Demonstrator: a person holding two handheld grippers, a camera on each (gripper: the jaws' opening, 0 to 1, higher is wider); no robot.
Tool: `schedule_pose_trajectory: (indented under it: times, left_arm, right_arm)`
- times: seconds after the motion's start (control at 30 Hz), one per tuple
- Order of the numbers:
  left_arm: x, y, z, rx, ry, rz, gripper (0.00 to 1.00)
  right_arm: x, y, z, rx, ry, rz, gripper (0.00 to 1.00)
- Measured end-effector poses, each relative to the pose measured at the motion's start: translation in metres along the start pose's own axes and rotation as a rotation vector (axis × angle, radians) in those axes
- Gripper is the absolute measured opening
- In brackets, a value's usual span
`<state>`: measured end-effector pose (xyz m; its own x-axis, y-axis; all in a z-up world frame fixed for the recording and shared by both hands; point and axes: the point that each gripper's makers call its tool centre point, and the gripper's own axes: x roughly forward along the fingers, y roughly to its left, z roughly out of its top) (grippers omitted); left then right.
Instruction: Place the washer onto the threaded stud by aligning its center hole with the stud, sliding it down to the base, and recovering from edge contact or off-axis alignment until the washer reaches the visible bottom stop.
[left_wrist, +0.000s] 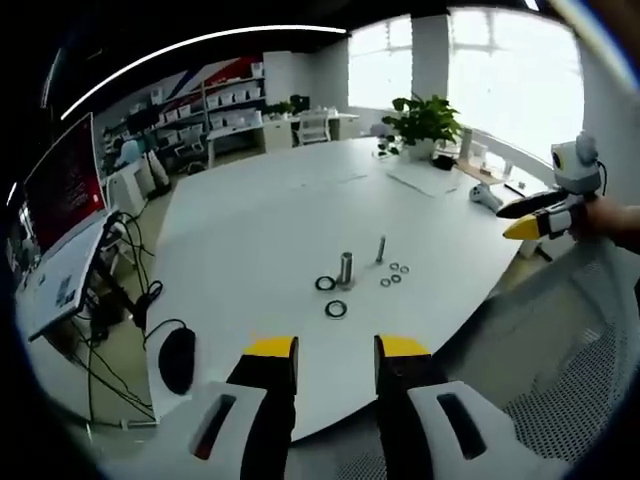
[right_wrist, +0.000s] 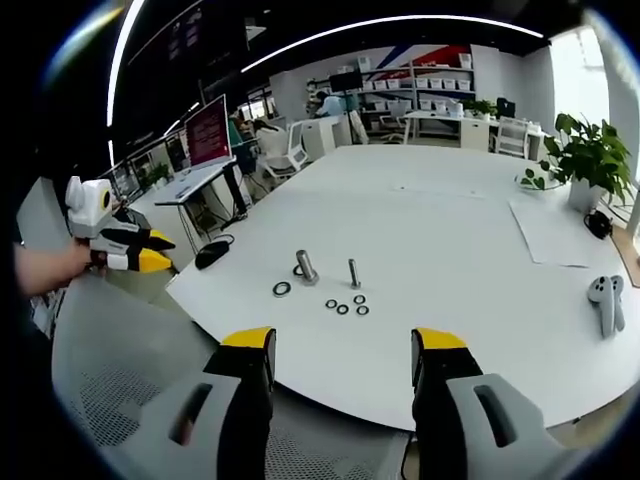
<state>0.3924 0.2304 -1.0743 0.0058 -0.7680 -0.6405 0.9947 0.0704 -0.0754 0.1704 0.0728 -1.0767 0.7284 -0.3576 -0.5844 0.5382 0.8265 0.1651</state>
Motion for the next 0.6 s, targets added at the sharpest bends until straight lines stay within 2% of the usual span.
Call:
schedule_pose_trajectory:
  times: [0.23, 0.27, 0.33, 0.47, 0.57, 0.6]
  left_arm:
    - [0.004, 0.004, 0.002, 0.020, 0.024, -0.008, 0.31]
    - [0.003, 0.003, 0.009, -0.007, 0.019, -0.014, 0.33]
    - [0.007, 0.005, 0.020, -0.007, 0.017, -0.020, 0.35]
    - [0.023, 0.007, 0.041, 0.038, 0.002, -0.020, 0.38]
    - [0.037, 0.001, 0.042, 0.044, 0.026, -0.042, 0.38]
    - [0.045, -0.001, 0.040, 0.045, 0.051, -0.051, 0.38]
  right_arm:
    - [0.001, 0.002, -0.004, -0.018, 0.018, 0.008, 0.56]
    - [0.001, 0.002, -0.003, -0.016, 0.018, 0.009, 0.56]
    - [0.001, 0.004, -0.004, -0.021, 0.022, 0.016, 0.56]
    - [0.002, 0.005, -0.004, -0.027, 0.026, 0.019, 0.55]
    - [0.001, 0.003, -0.003, -0.019, 0.016, 0.015, 0.55]
    - [0.001, 0.003, -0.004, -0.019, 0.016, 0.015, 0.55]
